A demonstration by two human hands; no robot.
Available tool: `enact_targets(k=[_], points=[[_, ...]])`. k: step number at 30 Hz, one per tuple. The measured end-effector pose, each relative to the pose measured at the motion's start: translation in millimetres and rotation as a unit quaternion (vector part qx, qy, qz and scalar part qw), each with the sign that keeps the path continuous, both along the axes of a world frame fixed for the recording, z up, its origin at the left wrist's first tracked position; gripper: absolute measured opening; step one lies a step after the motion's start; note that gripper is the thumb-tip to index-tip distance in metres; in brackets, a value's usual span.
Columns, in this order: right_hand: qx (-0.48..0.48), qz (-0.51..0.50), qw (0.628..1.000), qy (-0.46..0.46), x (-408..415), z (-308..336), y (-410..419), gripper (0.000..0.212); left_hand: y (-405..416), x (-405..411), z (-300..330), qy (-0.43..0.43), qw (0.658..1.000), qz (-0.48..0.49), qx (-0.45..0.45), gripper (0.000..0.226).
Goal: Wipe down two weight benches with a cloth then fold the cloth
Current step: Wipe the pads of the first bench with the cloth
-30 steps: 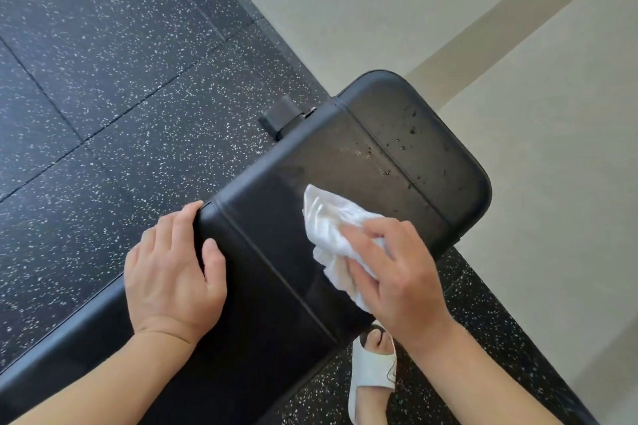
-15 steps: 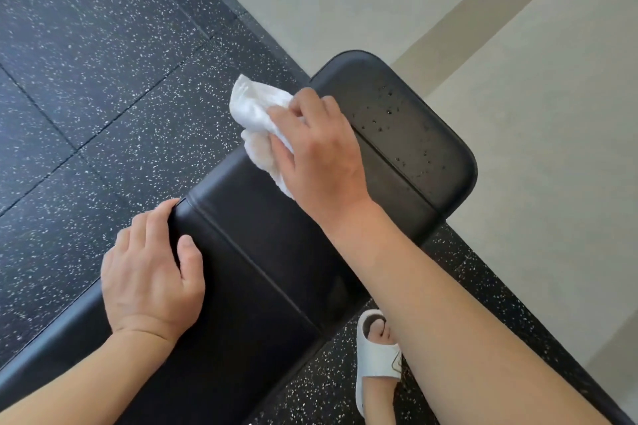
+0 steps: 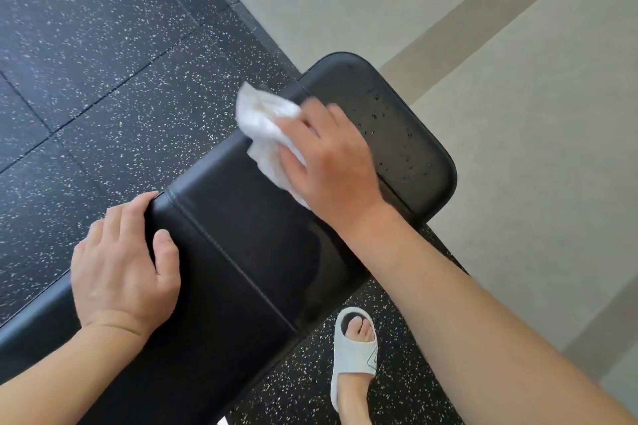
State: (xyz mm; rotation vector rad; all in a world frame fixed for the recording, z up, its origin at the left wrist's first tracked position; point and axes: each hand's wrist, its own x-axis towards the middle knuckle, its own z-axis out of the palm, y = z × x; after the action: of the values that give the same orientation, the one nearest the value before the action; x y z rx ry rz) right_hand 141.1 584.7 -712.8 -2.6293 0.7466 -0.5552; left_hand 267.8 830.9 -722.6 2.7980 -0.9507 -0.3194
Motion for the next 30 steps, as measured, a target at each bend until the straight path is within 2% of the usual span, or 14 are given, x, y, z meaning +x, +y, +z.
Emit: enact_targets(k=[3,5,9,12,14,17,21,24,27,30], points=[[-0.021,-0.006,0.999,0.041,58,3,-12,0.026,0,0,0,-0.001,1.000,0.001,-0.001,0.056],[-0.030,0.010,0.998,0.062,60,-1,-13,0.022,0,0,-1,-0.004,1.000,0.000,0.001,0.056],[0.010,0.038,0.999,0.012,-28,-5,14,0.025,-1,0,0,-0.005,1.000,-0.003,-0.001,0.057],[0.032,0.065,0.997,0.024,-118,-7,40,0.028,-1,1,-1,-0.004,1.000,-0.006,-0.001,0.057],[0.031,0.045,0.998,0.034,-139,-8,53,0.030,0,1,0,0.002,1.000,-0.005,-0.001,0.057],[0.026,0.034,0.999,0.010,-95,-11,68,0.021,1,2,0,0.005,1.000,-0.009,-0.001,0.057],[0.016,0.046,0.998,-0.032,20,-6,81,0.020,1,3,0,0.007,1.000,-0.012,0.002,0.058],[0.004,0.010,1.000,-0.017,80,-6,80,0.016,1,2,0,0.005,1.000,-0.015,-0.002,0.058],[0.007,0.031,0.999,-0.006,82,-6,77,0.010,2,3,-1,0.004,1.000,-0.016,-0.001,0.058],[0.030,0.056,0.998,-0.008,20,-4,79,0.018,2,3,1,0.010,1.000,-0.015,-0.006,0.058]])
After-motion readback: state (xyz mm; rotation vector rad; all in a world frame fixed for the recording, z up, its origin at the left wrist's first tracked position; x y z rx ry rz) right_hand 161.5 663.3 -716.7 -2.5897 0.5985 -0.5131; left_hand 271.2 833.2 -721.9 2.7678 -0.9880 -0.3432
